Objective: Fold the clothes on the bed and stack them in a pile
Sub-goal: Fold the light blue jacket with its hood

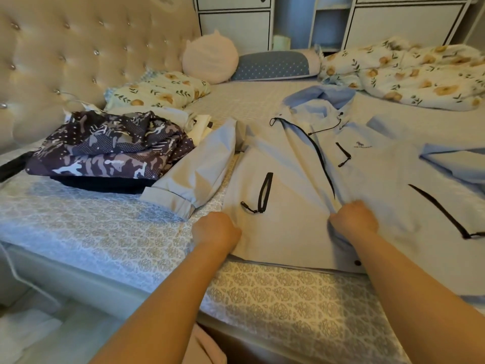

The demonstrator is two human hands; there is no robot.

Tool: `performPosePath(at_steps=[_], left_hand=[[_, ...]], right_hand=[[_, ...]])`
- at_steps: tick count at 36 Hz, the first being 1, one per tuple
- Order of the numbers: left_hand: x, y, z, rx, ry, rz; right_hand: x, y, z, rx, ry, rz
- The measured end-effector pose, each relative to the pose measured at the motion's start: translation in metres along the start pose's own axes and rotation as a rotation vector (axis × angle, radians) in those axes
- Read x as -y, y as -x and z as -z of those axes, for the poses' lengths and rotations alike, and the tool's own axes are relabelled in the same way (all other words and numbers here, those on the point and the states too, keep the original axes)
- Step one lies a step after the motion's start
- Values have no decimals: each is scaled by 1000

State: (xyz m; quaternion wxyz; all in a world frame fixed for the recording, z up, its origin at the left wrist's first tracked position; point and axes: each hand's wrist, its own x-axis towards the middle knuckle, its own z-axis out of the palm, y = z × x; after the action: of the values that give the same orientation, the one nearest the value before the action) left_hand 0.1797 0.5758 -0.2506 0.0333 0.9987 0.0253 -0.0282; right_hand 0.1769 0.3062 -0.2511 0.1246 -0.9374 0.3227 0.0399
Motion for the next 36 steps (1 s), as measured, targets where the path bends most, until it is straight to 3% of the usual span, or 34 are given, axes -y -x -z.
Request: performPosePath(at_steps=[5,11,18,20,24,28,30,33,36], left_hand=[[10,-15,1,68,110,88],[42,-24,13,201,799,289],[31,-11,4,-84,127,-38],[10,-13,2,-173,77,-198],[-53,-16,-3,23,208,-395],[-107,-9,-27,27,17,-537],[-122,-4,-41,26,-69,-611],[-126,5,-55,151,-21,-711],[-115,-3,-54,229,174,-749]], right_hand=[[5,6,-4,-12,-48,16],[9,1,-8,-17,-151,153],[1,4,-19,-199,-117,205],[-6,4,-17,-254,-115,198],[-20,-3,-3,-102,-1,90],[-26,-9,18,126,60,68],[-26,-12,28,155,24,110],[-17,-20,42,131,-157,188],[9,-22,51,85,-519,307]])
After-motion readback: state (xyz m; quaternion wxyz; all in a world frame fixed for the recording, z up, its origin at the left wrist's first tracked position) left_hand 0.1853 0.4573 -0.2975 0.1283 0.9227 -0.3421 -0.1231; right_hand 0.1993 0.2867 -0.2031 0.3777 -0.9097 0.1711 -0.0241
